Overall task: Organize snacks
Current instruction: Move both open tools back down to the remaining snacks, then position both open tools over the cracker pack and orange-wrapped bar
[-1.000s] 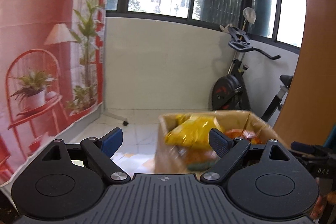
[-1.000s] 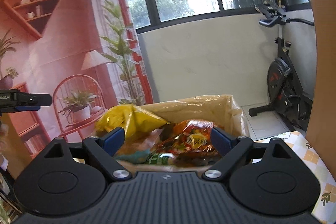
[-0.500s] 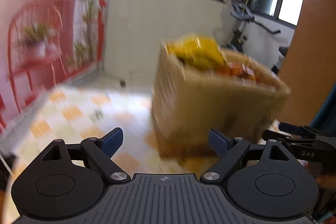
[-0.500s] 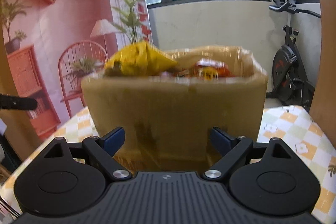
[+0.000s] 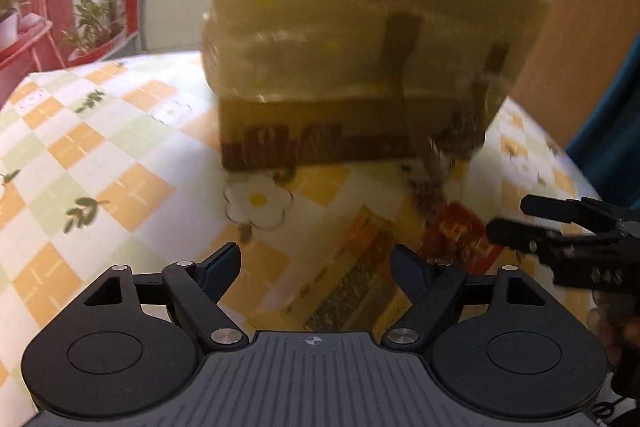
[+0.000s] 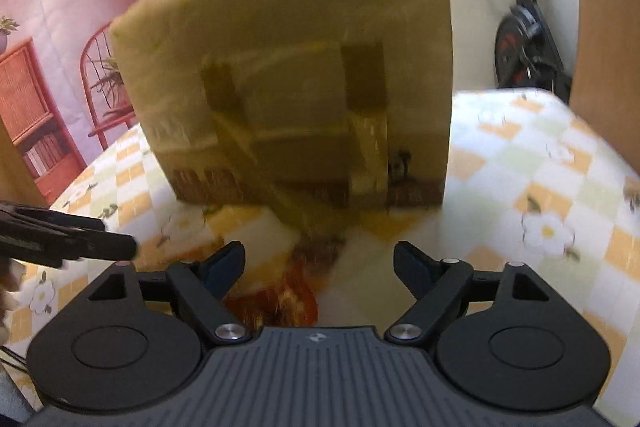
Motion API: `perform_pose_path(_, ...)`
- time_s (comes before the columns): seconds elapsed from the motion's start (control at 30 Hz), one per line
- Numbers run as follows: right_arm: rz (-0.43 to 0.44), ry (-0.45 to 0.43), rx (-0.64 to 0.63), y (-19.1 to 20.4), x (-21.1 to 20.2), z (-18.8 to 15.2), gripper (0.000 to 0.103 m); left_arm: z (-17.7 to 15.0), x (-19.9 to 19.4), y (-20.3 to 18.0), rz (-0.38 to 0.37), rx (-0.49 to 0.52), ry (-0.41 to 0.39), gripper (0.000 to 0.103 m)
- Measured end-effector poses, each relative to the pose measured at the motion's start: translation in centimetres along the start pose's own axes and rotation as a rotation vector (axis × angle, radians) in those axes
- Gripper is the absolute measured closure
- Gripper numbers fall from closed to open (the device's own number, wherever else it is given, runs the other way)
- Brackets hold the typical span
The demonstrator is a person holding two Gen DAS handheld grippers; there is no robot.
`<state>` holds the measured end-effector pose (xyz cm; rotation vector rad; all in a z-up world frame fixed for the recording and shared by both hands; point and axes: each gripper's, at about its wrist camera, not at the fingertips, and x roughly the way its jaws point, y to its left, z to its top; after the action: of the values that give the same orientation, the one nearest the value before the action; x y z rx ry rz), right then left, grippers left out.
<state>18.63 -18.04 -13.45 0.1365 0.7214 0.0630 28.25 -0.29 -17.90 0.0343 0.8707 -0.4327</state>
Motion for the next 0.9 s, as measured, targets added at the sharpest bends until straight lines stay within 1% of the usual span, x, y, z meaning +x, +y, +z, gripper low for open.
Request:
perform_pose_path(0.07, 0.022, 0.031, -0.006, 0.3, 0.1, -0.8, 0.021, -0.6, 0.3, 0.3, -0.010, -0.008, 0.023, 0.020)
perform_pose_path(0.17, 0.026, 0.062, -0.028, 1.0, 0.0, -1.9, 0.021, -1.1, 0.1, 1.1, -0.010, -0.011, 0.034, 0.020)
perform_pose_path(0.3, 0.033, 0.098, -0.035, 1.5, 0.2, -2.5, 0.021, -1.3, -0.4, 2.0, 0.000, -0.033, 0.025, 0.020)
perform_pose_path(0.47, 0.022, 0.119, -0.074, 2.4, 0.7, -2.8, 0.021, -1.7, 0.2, 2.4, 0.010, -0.063, 0.026, 0.020)
perform_pose_path(0.63, 0.015, 0.124, -0.096, 2.9, 0.4, -3.1, 0.021, -1.9, 0.5, 2.3, 0.005, -0.049, 0.026, 0.020)
perform_pose_path(0.73, 0.014, 0.148, -0.099, 3.2, 0.6, -3.4, 0.021, -1.8, 0.5, 2.3, -0.010, -0.041, 0.026, 0.020)
perform_pose_path(0.8, 0.008, 0.157, -0.104, 3.4, 0.7, -3.6, 0.021, -2.2, 0.4, 2.2, -0.030, -0.029, 0.028, 0.020)
perform_pose_path(0.9, 0.007, 0.167, -0.125, 3.8, 0.8, -3.8, 0.021, -2.8, 0.4, 2.0, -0.029, -0.007, 0.038, 0.019)
